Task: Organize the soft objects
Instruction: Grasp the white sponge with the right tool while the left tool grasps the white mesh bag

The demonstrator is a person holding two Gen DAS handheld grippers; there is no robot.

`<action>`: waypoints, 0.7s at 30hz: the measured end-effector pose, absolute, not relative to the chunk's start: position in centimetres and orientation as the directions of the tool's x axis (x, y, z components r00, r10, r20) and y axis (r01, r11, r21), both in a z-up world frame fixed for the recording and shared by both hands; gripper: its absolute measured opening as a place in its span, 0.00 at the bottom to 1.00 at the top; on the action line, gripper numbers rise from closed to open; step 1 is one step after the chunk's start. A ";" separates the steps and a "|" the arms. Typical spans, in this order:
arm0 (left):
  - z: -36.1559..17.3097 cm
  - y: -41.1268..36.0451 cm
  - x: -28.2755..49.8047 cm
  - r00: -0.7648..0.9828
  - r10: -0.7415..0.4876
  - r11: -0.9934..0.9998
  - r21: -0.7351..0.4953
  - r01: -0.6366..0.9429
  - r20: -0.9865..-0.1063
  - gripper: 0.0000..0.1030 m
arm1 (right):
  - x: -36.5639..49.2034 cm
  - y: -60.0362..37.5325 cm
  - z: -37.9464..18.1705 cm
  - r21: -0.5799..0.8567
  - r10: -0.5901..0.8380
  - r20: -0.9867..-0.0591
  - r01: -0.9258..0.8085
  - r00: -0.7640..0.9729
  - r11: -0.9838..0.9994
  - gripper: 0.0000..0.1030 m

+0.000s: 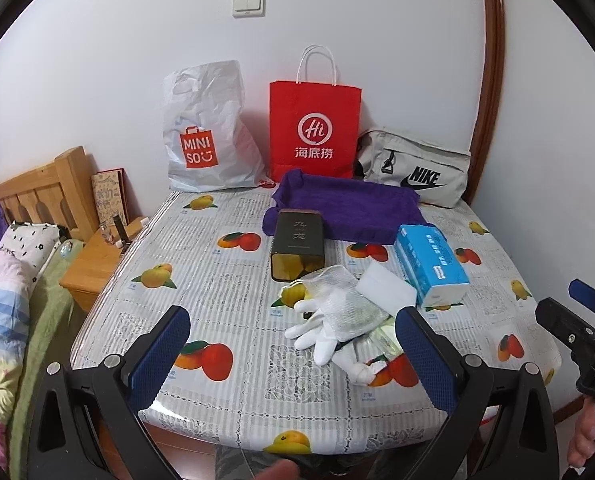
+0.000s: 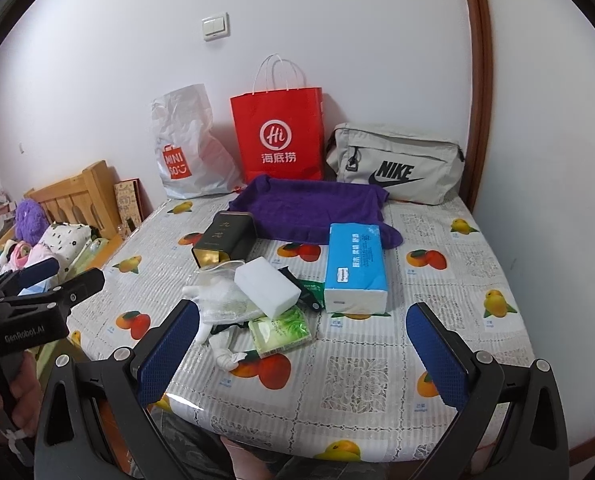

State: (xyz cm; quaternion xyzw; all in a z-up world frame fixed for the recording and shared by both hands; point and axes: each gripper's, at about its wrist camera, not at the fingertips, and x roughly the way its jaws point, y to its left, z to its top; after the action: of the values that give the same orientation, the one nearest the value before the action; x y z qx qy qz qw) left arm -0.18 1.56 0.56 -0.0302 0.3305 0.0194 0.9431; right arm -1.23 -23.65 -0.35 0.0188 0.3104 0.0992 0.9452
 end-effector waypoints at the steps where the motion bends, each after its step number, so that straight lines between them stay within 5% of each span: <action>1: 0.2 1.8 0.0 0.777 0.019 0.997 -0.047 -0.063 -0.629 1.00 | -0.9 -23.7 -0.6 0.107 0.206 -0.589 -0.178 0.781 0.978 0.99; 11: -5.8 2.6 4.0 0.692 -0.014 0.995 -0.080 -0.064 -0.722 1.00 | 2.7 -23.8 -5.0 0.130 0.227 -0.622 -0.188 0.749 0.974 0.99; 21: -10.7 3.3 7.2 0.611 -0.079 0.990 -0.136 -0.048 -0.788 1.00 | 8.8 -20.8 -7.9 0.180 0.393 -0.626 -0.365 0.674 0.913 0.99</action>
State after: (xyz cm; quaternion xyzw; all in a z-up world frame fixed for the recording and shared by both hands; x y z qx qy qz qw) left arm 7.24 3.28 -10.75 -0.0718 0.4408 -0.0088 0.8947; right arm 8.78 -20.76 -7.86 0.0199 0.3468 0.2072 0.9145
